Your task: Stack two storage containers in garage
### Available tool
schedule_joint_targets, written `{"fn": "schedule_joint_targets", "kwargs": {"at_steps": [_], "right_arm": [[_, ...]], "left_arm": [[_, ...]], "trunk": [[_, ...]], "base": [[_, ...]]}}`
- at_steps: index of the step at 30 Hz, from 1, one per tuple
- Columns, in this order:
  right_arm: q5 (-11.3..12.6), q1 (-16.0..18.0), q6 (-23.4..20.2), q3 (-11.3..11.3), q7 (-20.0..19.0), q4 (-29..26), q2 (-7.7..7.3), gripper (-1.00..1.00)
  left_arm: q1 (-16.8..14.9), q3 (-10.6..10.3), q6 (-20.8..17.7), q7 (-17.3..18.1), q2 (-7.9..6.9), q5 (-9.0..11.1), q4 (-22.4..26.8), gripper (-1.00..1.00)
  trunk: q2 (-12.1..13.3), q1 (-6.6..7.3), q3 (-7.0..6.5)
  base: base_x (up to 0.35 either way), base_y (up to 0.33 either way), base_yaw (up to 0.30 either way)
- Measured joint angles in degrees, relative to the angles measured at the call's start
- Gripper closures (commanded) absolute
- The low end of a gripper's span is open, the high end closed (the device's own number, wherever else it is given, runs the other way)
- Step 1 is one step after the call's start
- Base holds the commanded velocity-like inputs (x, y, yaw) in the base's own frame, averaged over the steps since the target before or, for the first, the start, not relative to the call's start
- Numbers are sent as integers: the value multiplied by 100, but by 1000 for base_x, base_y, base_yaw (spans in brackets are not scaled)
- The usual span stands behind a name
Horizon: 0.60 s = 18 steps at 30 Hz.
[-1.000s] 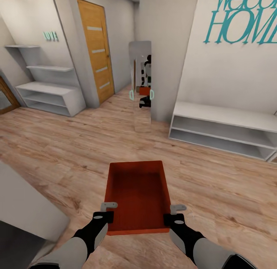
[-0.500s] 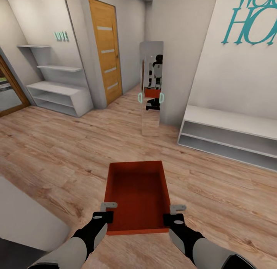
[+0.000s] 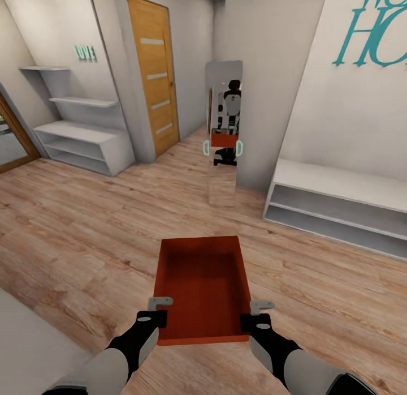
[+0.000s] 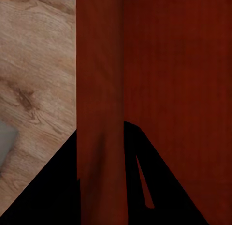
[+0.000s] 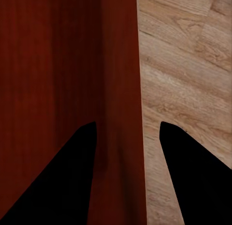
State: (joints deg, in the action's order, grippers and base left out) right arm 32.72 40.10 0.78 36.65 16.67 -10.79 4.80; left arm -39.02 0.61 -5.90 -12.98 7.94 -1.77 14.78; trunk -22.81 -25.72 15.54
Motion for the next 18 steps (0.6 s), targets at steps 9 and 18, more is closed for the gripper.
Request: {"fn": "schedule_joint_targets", "kwargs": {"at_steps": [9,18], "right_arm": [[7,0,0,8,-1,-2,-5,100],[-1,1,2,-2,-2,2,2,100]], "left_arm": [[0,0,0,-7,5,-1,1,100],[1,-1,0,-1,-1,-1,2,100]], "trunk": [[0,0,0],[0,0,0]], "base": [[324,0,25],[324,0,248]]}}
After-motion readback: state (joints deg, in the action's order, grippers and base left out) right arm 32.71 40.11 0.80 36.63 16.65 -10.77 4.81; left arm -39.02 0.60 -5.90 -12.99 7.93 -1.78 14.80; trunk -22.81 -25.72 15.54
